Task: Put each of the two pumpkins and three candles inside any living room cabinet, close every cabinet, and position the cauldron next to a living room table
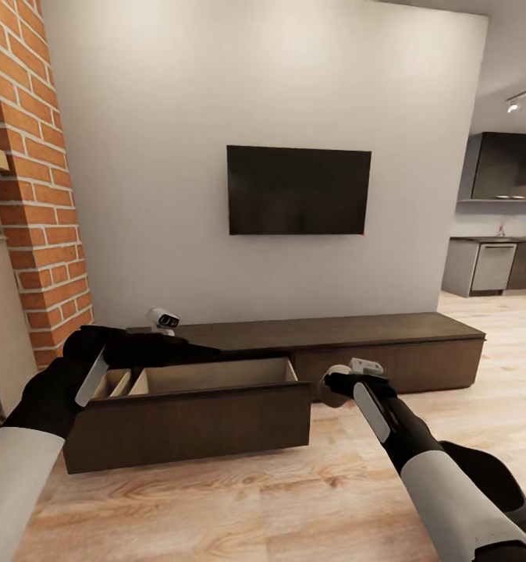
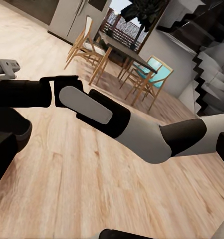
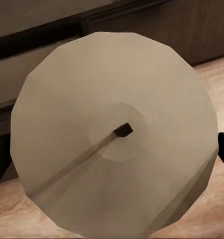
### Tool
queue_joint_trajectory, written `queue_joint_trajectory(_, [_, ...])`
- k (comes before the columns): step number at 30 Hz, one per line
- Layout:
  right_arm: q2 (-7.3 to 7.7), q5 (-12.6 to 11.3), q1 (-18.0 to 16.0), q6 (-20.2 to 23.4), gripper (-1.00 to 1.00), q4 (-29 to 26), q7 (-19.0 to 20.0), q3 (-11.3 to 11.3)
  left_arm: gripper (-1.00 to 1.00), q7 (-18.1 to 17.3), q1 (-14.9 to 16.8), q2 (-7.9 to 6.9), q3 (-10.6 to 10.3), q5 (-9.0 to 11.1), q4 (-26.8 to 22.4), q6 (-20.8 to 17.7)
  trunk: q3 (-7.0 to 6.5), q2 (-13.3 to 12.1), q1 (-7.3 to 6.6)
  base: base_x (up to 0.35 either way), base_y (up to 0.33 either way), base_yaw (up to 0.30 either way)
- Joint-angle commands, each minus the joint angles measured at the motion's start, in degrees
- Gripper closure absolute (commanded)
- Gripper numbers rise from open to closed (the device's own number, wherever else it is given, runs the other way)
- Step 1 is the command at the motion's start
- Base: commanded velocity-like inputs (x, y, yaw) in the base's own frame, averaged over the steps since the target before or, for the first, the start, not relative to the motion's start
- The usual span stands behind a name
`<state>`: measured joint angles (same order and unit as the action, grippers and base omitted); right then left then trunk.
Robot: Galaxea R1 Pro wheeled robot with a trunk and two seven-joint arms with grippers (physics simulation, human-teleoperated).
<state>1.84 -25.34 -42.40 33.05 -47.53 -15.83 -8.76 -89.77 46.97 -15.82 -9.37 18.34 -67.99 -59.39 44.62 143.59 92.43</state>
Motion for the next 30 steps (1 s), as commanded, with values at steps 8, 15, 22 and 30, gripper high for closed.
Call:
queue_joint_trajectory(8, [-1.57,-0.3,0.0,5.0,1.0,-3.2,-0.6,-0.3,-1.0,-0.2,0.1,-0.07,-0.1,0.0,0.2,-0.6,0.13,0.0,-0.01,0.072,-0.041,0.0])
queue_joint_trajectory(15, [-3.61,-0.3,-0.1,8.8,1.0,-5.4,-0.8,-0.1,-1.0,-0.2,0.1,-0.07,-0.1,0.0,0.6,-0.6,0.14,0.0,-0.01,0.196,-0.004,0.0])
queue_joint_trajectory(22, [-4.34,-0.3,-0.2,13.8,1.0,-5.7,-0.9,0.1,-1.0,-0.2,0.1,-0.09,-0.1,0.0,0.6,-0.6,0.14,0.0,-0.01,0.234,0.0,0.0])
queue_joint_trajectory(30, [-5.51,-0.4,-0.2,16.0,1.0,-5.9,-1.0,0.6,-1.0,-0.2,0.1,-0.09,0.0,0.1,0.5,-0.6,0.14,0.0,-0.01,0.065,0.0,0.0])
